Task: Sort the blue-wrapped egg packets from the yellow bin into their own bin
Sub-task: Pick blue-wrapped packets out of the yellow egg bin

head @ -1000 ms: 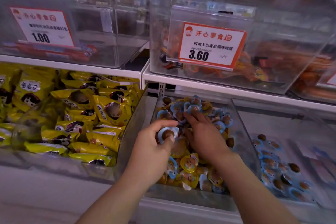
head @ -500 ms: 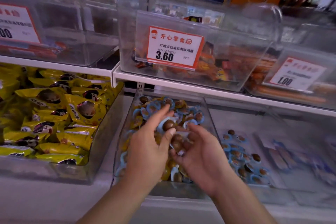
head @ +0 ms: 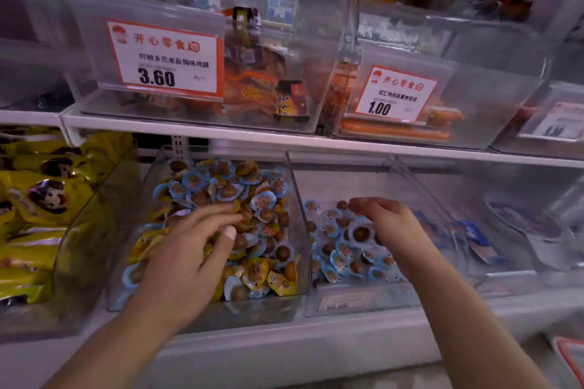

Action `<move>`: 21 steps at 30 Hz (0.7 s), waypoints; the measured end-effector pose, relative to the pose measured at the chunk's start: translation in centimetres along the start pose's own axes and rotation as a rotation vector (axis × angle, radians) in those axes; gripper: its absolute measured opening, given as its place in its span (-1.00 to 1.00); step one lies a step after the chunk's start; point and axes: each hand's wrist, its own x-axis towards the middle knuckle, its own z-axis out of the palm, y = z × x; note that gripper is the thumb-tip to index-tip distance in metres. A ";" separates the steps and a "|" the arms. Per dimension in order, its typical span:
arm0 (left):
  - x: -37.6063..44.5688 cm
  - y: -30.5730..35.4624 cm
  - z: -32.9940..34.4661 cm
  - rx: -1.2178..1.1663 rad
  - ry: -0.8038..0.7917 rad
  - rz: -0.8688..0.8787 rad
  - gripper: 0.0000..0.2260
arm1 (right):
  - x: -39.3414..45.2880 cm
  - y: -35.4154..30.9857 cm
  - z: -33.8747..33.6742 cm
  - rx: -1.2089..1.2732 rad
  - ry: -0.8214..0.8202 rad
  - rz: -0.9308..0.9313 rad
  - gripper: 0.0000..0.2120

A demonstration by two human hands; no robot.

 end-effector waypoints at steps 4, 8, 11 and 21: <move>0.2 -0.5 -1.2 -0.011 0.114 -0.006 -0.77 | 2.1 2.8 -2.6 -0.074 0.161 -0.014 -0.83; 0.4 -1.6 -3.1 0.127 0.158 0.014 -0.76 | 0.9 1.4 -0.9 -0.007 0.207 -0.171 -0.77; -0.1 -2.8 -4.5 0.285 0.133 0.012 -0.74 | -1.8 -0.8 2.6 -0.028 0.153 -0.365 -0.75; -2.9 -6.4 -8.3 0.359 -0.180 -0.065 -0.71 | -10.4 -1.5 16.8 -0.590 -0.730 -0.898 -0.64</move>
